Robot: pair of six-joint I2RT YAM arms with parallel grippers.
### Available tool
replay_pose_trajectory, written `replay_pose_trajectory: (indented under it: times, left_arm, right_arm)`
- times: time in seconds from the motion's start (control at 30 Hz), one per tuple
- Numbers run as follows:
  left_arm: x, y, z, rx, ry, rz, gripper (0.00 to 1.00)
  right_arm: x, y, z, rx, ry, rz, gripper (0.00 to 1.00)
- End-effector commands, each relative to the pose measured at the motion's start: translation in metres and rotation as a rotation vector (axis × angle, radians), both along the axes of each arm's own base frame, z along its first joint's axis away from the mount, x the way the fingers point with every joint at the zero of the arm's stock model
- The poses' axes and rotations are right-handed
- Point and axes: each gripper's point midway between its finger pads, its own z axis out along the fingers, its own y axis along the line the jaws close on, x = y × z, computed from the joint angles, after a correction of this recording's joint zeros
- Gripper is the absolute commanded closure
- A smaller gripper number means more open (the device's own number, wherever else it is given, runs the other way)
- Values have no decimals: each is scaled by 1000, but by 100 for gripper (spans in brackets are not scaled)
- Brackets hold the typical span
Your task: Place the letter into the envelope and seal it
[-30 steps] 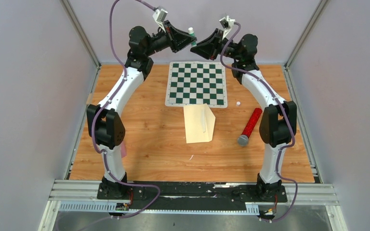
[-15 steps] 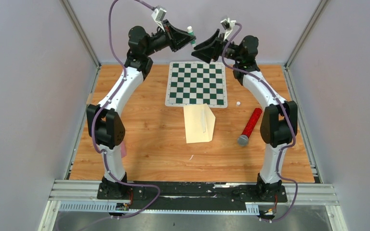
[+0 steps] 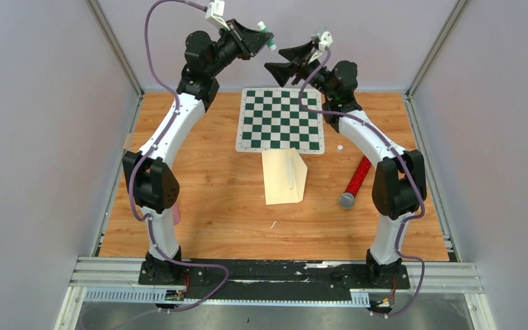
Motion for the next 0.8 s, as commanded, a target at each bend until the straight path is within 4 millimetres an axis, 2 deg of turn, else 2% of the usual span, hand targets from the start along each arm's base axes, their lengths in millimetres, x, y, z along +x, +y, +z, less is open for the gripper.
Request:
replay_pose_trajectory:
  times: [0.0,0.2,0.4,0.77]
  left_arm:
    - [-2,7,23,-65,15,40,100]
    - [-4,7,22,-60,13,37,100]
    - [-3,5,22,-63,8,25,100]
    - [-1,3,14,-61,23,17,100]
  right_arm:
    - [5,-10,52,61,-157,-79,30]
    - [6,-6,64,76,-187,-63,32]
    - [9,1,58,71,-169,-40,36]
    - [8,8,63,74,-180,-14,56]
